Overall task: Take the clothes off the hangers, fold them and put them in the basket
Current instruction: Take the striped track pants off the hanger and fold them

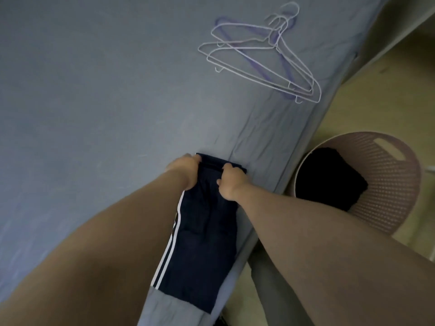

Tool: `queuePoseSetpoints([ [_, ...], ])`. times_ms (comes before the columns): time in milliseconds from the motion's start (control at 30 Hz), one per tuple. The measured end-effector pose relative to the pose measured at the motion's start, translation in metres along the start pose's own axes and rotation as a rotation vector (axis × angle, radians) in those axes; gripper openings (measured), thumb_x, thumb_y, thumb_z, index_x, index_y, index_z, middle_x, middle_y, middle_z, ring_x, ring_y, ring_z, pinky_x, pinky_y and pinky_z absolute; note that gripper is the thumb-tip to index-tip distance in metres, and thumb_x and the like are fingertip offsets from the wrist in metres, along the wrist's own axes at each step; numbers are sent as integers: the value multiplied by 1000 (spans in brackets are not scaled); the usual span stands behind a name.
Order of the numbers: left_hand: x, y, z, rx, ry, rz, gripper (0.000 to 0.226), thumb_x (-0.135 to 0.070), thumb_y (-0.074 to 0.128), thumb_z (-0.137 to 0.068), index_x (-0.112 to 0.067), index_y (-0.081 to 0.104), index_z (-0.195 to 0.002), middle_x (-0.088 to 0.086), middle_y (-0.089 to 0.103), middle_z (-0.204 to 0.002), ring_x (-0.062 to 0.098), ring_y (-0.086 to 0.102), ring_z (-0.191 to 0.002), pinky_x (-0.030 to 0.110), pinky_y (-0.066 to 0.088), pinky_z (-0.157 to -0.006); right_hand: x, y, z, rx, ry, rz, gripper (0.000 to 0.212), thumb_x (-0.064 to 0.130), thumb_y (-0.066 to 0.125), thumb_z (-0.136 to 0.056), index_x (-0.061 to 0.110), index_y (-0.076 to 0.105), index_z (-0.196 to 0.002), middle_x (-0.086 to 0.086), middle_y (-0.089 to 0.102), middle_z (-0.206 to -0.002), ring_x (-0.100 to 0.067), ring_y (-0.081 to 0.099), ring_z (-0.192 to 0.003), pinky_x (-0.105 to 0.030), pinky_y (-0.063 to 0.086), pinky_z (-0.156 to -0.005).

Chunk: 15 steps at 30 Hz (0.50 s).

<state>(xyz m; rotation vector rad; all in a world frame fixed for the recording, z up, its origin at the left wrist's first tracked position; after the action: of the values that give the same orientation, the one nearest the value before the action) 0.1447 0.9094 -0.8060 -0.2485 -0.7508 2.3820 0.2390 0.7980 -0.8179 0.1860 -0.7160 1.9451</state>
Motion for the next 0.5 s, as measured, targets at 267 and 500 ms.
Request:
queuePoseSetpoints([
  [267, -34, 23, -85, -18, 64, -355, 58, -15, 61, -86, -18, 36, -138, 8, 42, -138, 30, 46, -122, 41, 43, -94, -45, 7, -80, -67, -30, 258, 50, 33, 56, -96, 16, 39, -140, -13, 26, -146, -31, 35, -129, -41, 36, -105],
  [500, -36, 30, -119, 88, 91, -486, 67, -21, 72, -73, -24, 42, -133, 2, 52, -131, 25, 50, -122, 40, 38, -100, -58, 7, -115, 146, 24, 140, 88, 42, 83, -73, 13, 38, -143, -9, 49, -138, -27, 50, -123, -36, 49, -96],
])
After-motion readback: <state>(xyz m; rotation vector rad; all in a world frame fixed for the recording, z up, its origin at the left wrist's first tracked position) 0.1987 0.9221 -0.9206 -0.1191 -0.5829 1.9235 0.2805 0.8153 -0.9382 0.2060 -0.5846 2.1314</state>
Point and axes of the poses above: each hand's wrist, its own z-axis away from the middle knuckle, its own y-axis out of the palm, x = y × z, the point moved 4 cm from there along -z, towards the middle knuckle
